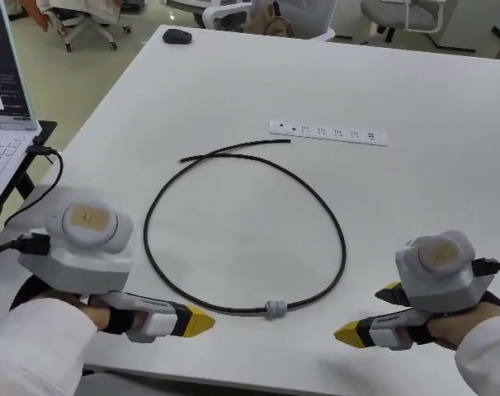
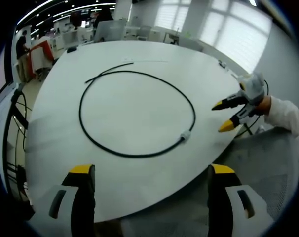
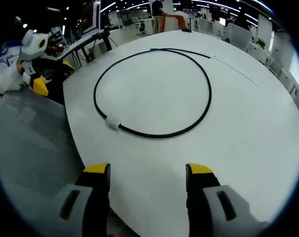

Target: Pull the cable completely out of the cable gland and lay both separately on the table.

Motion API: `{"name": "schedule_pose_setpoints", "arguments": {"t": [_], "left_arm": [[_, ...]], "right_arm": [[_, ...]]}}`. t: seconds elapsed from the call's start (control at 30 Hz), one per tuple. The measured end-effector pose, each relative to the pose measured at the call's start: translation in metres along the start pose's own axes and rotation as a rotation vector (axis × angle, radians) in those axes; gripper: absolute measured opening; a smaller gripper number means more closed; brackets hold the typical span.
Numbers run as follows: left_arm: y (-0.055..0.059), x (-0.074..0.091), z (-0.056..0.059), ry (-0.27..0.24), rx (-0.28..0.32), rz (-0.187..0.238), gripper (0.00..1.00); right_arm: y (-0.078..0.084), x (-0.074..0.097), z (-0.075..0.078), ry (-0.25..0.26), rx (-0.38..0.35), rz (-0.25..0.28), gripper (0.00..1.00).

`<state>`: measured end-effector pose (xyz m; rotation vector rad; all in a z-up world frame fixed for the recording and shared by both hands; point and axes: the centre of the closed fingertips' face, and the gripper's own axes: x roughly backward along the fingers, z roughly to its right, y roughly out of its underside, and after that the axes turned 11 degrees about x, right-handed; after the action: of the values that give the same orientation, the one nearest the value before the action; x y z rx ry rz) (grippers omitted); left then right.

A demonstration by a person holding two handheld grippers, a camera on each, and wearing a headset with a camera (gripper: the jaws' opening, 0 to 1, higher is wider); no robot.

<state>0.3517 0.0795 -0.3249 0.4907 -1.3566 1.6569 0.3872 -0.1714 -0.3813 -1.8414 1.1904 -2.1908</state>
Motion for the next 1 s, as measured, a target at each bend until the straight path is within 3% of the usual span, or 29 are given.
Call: {"name": "schedule_pose_setpoints", "arguments": {"t": [0.13, 0.3, 0.4, 0.83, 1.0], "left_arm": [[0.000, 0.000, 0.001, 0.004, -0.004, -0.001, 0.95], [0.001, 0.000, 0.001, 0.007, -0.007, -0.005, 0.94], [0.001, -0.001, 0.002, 0.009, -0.012, -0.009, 0.94], [0.000, 0.000, 0.002, 0.016, -0.009, -0.002, 0.93], [0.002, 0.000, 0.003, 0.019, -0.009, -0.011, 0.93]], "right_arm": [[-0.023, -0.001, -0.001, -0.001, 0.029, 0.100, 0.59], [-0.046, -0.003, -0.006, -0.014, 0.115, 0.180, 0.51], [-0.051, -0.007, -0.011, -0.041, 0.114, 0.184, 0.51], [-0.070, -0.034, -0.034, -0.161, 0.442, 0.181, 0.41], [-0.067, -0.047, -0.042, -0.201, 0.498, 0.160, 0.31]]}}
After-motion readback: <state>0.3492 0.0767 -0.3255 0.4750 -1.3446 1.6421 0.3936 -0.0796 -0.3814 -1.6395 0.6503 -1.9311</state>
